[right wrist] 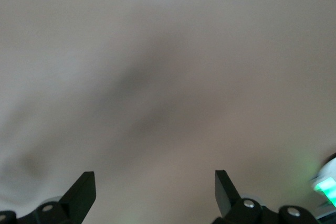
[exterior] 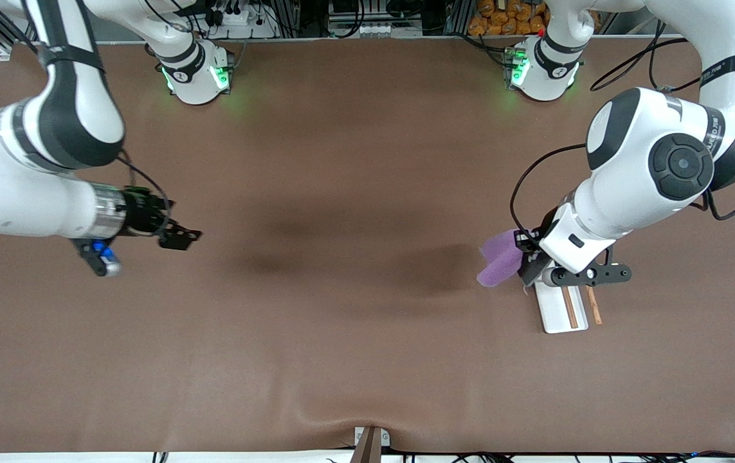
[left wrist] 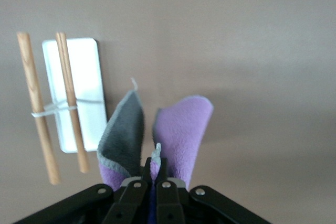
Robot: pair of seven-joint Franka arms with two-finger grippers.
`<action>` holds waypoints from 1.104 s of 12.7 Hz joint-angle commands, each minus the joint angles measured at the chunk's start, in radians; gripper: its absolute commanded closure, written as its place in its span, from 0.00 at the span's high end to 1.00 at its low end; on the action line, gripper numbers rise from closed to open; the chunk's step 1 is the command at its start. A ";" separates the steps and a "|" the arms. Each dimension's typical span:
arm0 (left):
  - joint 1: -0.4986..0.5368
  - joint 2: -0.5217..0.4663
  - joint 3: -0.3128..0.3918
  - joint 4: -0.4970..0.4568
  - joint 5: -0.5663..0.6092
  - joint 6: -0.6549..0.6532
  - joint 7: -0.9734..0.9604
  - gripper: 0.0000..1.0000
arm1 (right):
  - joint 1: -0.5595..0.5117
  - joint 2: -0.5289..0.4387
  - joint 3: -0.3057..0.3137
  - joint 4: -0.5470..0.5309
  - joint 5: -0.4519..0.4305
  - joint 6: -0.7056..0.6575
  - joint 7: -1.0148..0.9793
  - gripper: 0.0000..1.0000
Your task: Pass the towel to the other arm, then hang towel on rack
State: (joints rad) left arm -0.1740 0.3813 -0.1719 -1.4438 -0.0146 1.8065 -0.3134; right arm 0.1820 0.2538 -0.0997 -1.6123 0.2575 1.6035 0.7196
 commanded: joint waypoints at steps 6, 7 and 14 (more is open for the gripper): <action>0.037 0.059 0.005 -0.007 0.084 0.048 0.235 0.00 | -0.139 -0.341 0.021 -0.015 -0.218 -0.155 -0.428 1.00; 0.047 0.060 0.005 -0.009 0.084 0.048 0.250 0.00 | -0.138 -0.352 0.025 -0.017 -0.262 -0.169 -0.428 1.00; 0.203 0.068 0.003 -0.049 0.067 0.047 0.436 0.00 | -0.159 -0.255 0.025 -0.022 -0.337 -0.013 -0.524 1.00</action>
State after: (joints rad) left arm -0.0161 0.4530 -0.1595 -1.4724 0.0467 1.8465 0.0666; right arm 0.0609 -0.0254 -0.0843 -1.6844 -0.0650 1.5994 0.2554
